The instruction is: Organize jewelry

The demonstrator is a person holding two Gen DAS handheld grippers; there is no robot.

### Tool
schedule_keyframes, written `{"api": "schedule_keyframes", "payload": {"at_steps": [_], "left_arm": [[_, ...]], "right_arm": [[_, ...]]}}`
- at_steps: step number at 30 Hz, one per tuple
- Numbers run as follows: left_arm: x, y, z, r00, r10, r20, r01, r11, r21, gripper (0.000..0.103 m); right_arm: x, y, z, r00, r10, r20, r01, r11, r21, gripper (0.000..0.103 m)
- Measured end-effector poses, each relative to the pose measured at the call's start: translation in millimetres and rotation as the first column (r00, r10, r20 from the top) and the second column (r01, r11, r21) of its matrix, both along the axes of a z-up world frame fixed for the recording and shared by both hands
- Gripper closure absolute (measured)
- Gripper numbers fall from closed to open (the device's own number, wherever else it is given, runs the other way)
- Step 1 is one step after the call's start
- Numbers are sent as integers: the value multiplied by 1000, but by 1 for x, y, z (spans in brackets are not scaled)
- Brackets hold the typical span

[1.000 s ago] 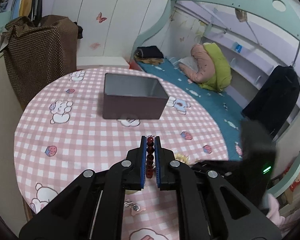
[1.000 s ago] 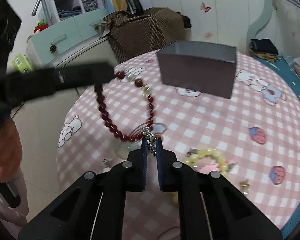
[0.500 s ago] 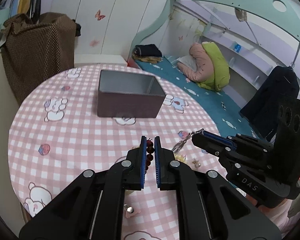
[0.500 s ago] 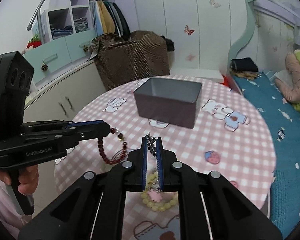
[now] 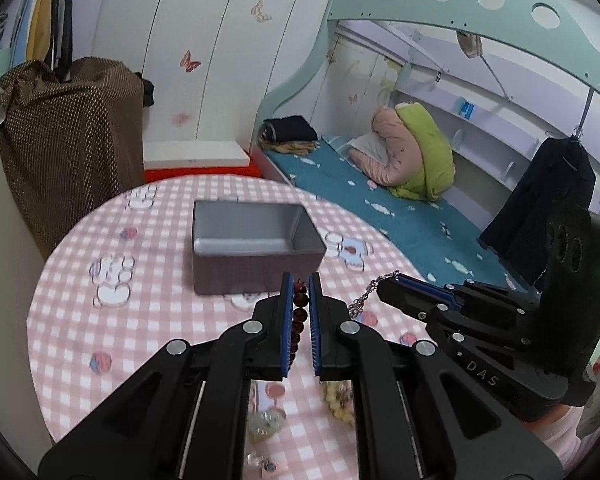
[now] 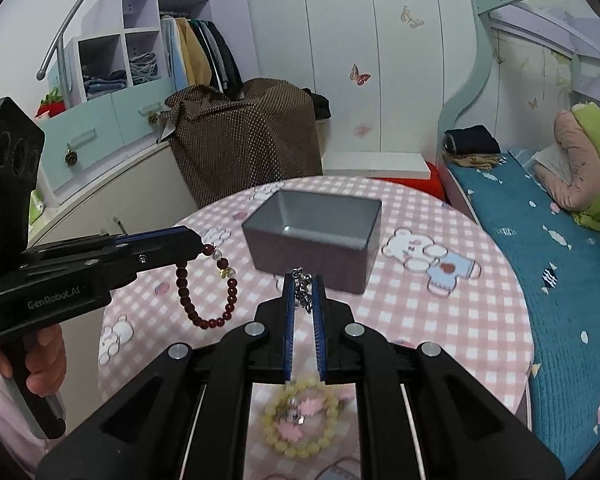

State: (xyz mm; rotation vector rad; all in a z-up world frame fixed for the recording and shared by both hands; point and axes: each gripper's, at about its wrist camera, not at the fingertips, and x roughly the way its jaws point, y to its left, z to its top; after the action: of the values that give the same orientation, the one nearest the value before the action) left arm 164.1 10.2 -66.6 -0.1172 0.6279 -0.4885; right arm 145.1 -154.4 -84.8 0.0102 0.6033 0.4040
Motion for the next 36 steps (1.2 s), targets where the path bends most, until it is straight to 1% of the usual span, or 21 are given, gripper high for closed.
{"api": "schedule_keyframes", "payload": {"at_steps": [8,12,15,21,31,36], "left_arm": [[26,-14,33,995,-29,97,26,999,27,95],[40,-22,43,990,-34,137,28,999,43,95],[49,-26,44,989,-34,147,27,998,53,95],[77,-30,31,992,-23,124,14,997,70,95],[122,-23,-14,1000,18,19,-20,996,89,95],[137,-20,-29,1000,24,-20,-22,996,90,95]], "right_arm": [[32,7,24,997,12,73,-10,1000,-30,95],[49,9,26,997,18,79,-15,999,-38,94],[59,11,25,996,26,80,-22,999,-41,94],[81,13,15,997,36,63,-33,999,-41,94],[117,16,-13,999,36,-8,-36,999,-35,94],[127,15,-23,999,33,-42,-34,999,-30,94]]}}
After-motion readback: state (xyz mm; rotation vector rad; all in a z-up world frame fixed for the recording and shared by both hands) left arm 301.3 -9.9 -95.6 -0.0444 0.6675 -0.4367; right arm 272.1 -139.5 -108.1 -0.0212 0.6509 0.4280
